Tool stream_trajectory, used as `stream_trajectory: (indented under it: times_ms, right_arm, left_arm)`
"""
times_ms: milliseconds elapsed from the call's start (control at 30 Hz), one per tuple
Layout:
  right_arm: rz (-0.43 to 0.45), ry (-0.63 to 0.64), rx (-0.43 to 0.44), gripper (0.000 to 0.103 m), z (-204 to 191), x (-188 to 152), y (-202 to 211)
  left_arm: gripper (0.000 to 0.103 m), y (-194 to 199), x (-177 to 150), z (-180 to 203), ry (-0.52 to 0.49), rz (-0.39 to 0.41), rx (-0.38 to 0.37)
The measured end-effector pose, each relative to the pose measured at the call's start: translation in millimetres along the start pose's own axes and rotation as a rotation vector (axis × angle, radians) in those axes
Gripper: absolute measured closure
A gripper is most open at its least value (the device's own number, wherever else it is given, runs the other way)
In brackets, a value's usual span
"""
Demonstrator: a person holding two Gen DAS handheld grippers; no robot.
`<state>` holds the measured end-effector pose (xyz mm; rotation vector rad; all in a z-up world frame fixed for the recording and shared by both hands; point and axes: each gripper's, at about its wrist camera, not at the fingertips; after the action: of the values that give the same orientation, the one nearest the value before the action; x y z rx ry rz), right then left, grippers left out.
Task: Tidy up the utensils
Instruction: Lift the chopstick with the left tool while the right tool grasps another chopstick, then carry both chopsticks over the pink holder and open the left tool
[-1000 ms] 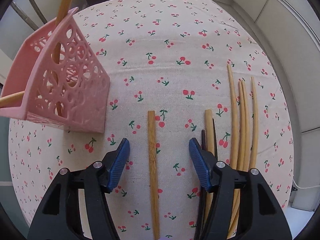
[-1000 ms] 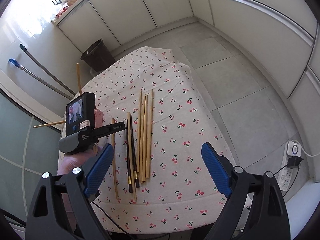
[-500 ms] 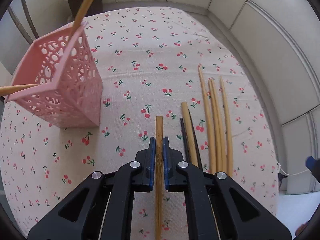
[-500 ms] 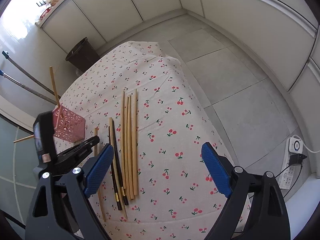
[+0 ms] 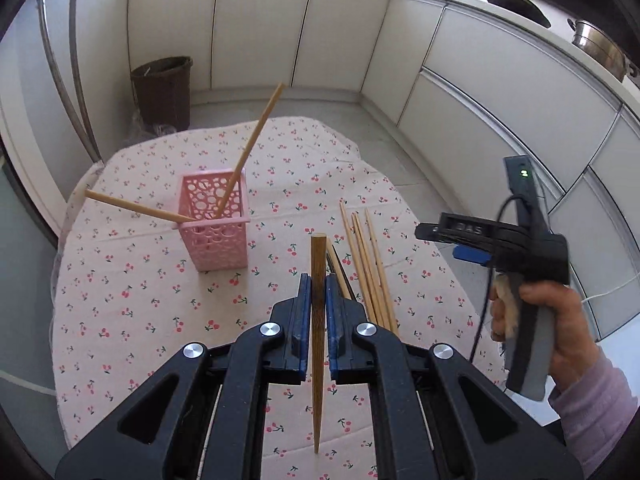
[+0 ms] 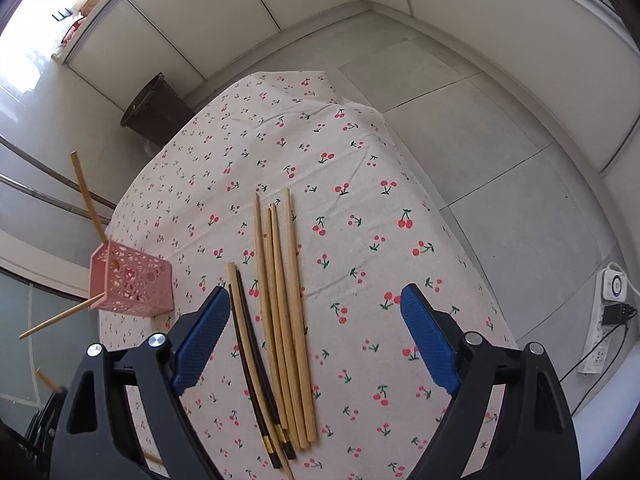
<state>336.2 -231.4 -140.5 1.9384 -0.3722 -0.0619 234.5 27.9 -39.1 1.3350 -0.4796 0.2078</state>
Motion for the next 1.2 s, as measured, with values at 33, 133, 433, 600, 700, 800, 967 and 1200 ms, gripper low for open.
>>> stream_trajectory:
  times_ms: [33, 133, 433, 600, 700, 800, 967, 1200]
  right_arm:
    - [-0.006, -0.002, -0.01, 0.027, -1.8, 5.1, -5.8]
    - [-0.001, -0.008, -0.028, 0.033, -6.6, 19.1, -20.2]
    - [-0.013, 0.047, -0.08, 0.055, -35.3, 54.3, -56.2]
    - [-0.063, 0.05, -0.114, 0.065, -36.9, 57.4, -78.2]
    - [-0.045, 0.071, -0.135, 0.071, -38.9, 58.3, -83.3]
    - [-0.024, 0.086, -0.138, 0.098, -38.1, 57.5, -88.2]
    - [0.023, 0.079, -0.107, 0.097, -29.6, 54.0, -76.7]
    - [0.195, 0.144, -0.026, 0.098, -30.1, 22.3, 6.4]
  left_arm:
    - [0.097, 6.0, -3.1, 1.5, -0.006, 0.015, 0.011]
    - [0.097, 17.0, -5.8, 3.6, -0.014, 0.052, 0.024]
    - [0.097, 33.1, -9.5, -3.5, -0.033, 0.068, 0.038]
    - [0.096, 41.7, -8.8, -6.6, -0.025, 0.096, 0.035]
    - [0.096, 44.1, -9.2, -5.5, -0.027, 0.101, 0.029]
    - [0.096, 45.3, -9.8, -5.0, -0.024, 0.105, 0.029]
    - [0.096, 45.0, -8.6, -7.7, -0.008, 0.11, 0.028]
    - [0.096, 59.0, -6.3, -13.5, 0.023, 0.165, -0.001]
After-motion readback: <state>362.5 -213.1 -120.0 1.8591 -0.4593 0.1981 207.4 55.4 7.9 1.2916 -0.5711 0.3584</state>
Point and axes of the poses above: each gripper's, at about its wrist camera, not at the fingertips, and y roughly against the way its jaws point, z to its right, x to its top, and after that the axes turned 13 degrees about -z, right-handed
